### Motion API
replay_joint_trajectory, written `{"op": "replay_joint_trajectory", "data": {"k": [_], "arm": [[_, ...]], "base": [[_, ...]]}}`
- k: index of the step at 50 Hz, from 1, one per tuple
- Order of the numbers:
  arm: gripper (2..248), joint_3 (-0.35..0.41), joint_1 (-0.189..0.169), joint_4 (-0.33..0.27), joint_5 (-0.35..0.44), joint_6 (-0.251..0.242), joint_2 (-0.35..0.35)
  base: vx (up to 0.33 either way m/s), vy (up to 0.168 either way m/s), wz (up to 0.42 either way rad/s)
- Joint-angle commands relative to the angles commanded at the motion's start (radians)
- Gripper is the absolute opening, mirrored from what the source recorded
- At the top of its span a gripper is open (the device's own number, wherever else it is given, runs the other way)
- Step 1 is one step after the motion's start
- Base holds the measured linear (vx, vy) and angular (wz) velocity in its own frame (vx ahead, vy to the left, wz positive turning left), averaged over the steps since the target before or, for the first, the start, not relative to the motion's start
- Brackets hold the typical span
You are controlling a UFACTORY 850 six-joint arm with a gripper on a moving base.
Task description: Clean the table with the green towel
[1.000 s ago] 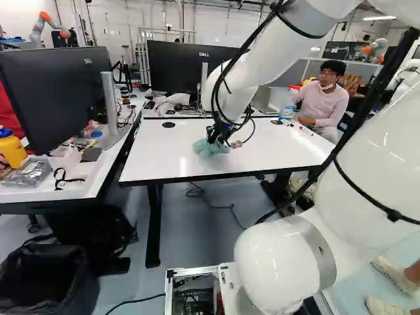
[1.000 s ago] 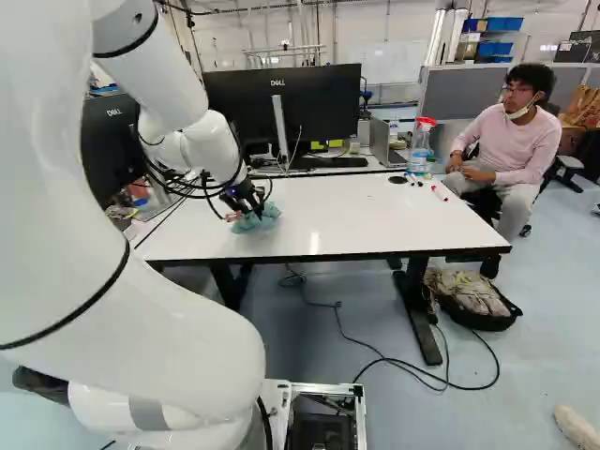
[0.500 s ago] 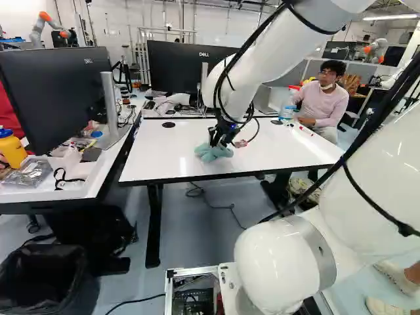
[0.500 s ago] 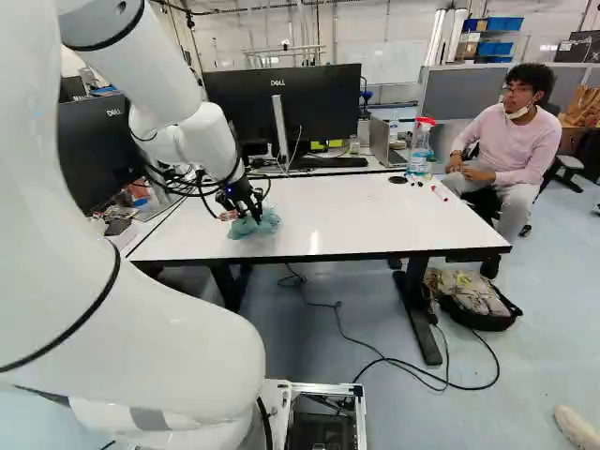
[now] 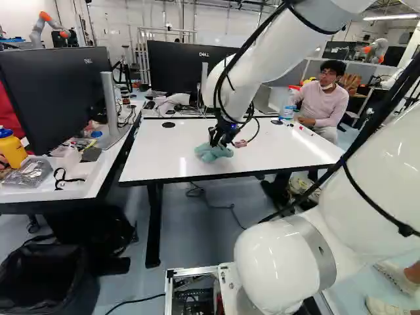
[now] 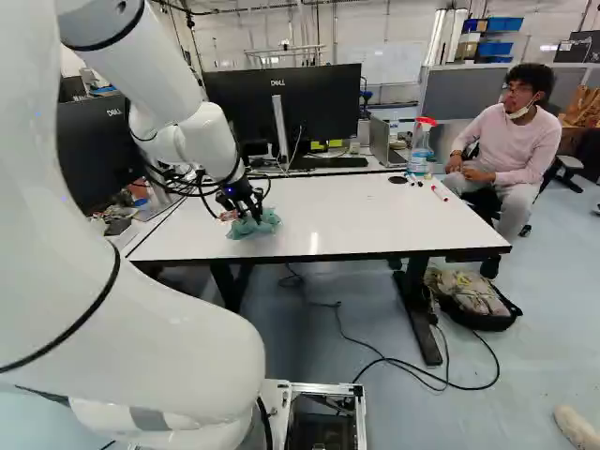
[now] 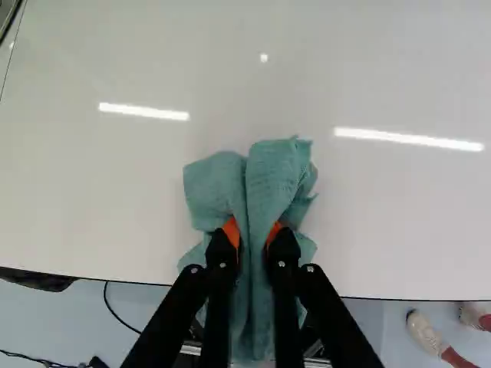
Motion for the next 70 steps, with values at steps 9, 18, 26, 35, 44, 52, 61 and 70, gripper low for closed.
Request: {"op": "replay_joint_trajectory", "data": {"k": [9, 18, 26, 35, 44, 52, 61, 70], "arm": [[55, 0.0, -0.032, 0.007, 0.058, 0.0, -0.001], [55, -0.006, -0.07, 0.018, 0.133, 0.0, -0.007], [55, -0.02, -0.103, 0.024, 0.18, 0.0, -0.038], [55, -0.045, -0.139, 0.024, 0.214, 0.0, -0.09], [55, -0.072, -0.173, 0.024, 0.255, 0.0, -0.134], [55, -0.094, -0.202, 0.024, 0.298, 0.0, -0.157], [55, -0.119, -0.233, 0.024, 0.348, 0.0, -0.182], [55, -0.146, -0.262, 0.024, 0.393, 0.0, -0.208]], "base": [[0.0, 0.0, 0.0], [0.0, 0.0, 0.0], [0.0, 0.0, 0.0], [0.0, 0.0, 0.0], [0.0, 0.0, 0.0], [0.0, 0.0, 0.0], [0.0, 0.0, 0.0], [0.0, 0.0, 0.0]]}}
